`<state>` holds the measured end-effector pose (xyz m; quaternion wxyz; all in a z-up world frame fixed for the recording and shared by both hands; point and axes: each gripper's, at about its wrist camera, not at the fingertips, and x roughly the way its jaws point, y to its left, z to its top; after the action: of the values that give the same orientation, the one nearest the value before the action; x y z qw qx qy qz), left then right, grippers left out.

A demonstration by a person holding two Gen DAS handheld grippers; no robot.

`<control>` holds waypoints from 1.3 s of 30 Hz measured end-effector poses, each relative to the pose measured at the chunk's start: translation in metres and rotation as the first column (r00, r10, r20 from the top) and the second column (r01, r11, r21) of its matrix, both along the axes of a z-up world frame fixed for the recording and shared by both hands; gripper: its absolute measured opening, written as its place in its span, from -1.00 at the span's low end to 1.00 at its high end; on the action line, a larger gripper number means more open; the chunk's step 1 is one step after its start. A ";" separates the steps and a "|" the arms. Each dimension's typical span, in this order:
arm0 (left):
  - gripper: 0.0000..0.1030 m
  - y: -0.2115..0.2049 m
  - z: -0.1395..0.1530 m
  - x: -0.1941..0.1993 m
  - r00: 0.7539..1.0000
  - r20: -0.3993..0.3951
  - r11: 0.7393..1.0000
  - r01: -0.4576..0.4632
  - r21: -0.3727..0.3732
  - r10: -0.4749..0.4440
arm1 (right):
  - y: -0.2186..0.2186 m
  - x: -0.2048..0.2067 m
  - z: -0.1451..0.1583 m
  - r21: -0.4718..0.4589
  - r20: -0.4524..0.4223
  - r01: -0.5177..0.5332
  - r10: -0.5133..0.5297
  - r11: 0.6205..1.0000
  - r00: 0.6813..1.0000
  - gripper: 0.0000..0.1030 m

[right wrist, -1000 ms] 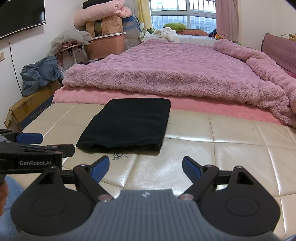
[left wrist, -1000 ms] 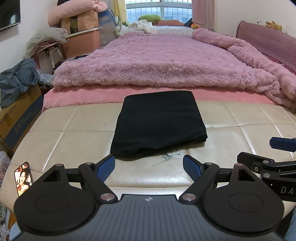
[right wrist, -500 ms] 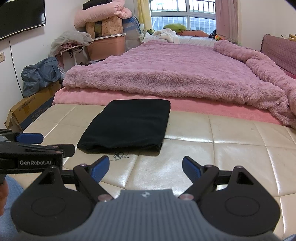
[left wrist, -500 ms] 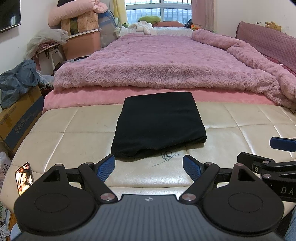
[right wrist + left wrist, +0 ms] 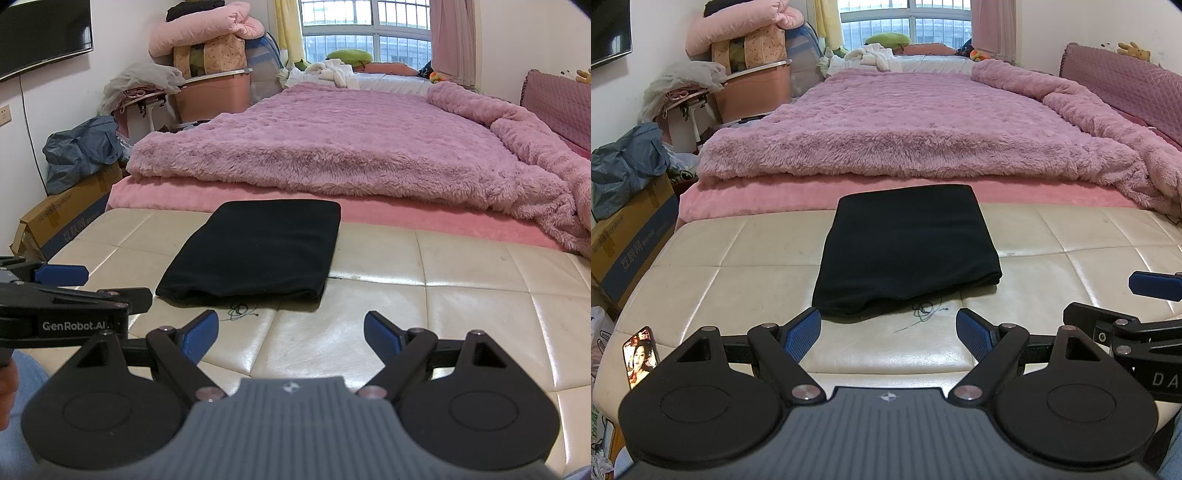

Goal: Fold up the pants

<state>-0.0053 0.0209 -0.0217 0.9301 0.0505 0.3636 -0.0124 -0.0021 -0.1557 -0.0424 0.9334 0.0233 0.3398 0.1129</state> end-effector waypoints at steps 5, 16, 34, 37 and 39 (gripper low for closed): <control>0.88 -0.001 0.000 -0.001 1.000 0.001 1.000 0.003 0.003 -0.003 | 0.000 0.000 -0.001 -0.001 0.000 0.000 0.000 1.000 1.000 0.59; 0.88 -0.002 0.001 -0.001 1.000 0.001 1.000 0.006 0.004 -0.006 | 0.001 -0.003 0.000 0.001 0.000 0.002 -0.002 1.000 1.000 0.59; 0.88 -0.003 0.001 -0.001 1.000 -0.005 1.000 0.006 0.001 -0.006 | 0.002 -0.003 0.000 0.005 -0.001 0.003 -0.003 1.000 1.000 0.59; 0.88 -0.003 0.001 -0.001 1.000 -0.008 1.000 0.005 -0.003 -0.005 | 0.002 -0.004 0.000 0.005 -0.002 0.002 -0.002 1.000 1.000 0.59; 0.88 -0.004 0.000 -0.001 1.000 -0.007 1.000 0.005 -0.002 -0.005 | 0.002 -0.004 0.000 0.006 -0.002 0.002 -0.002 1.000 1.000 0.59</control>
<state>-0.0068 0.0166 -0.0214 0.9288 0.0504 0.3668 -0.0155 -0.0057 -0.1536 -0.0424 0.9331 0.0265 0.3404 0.1128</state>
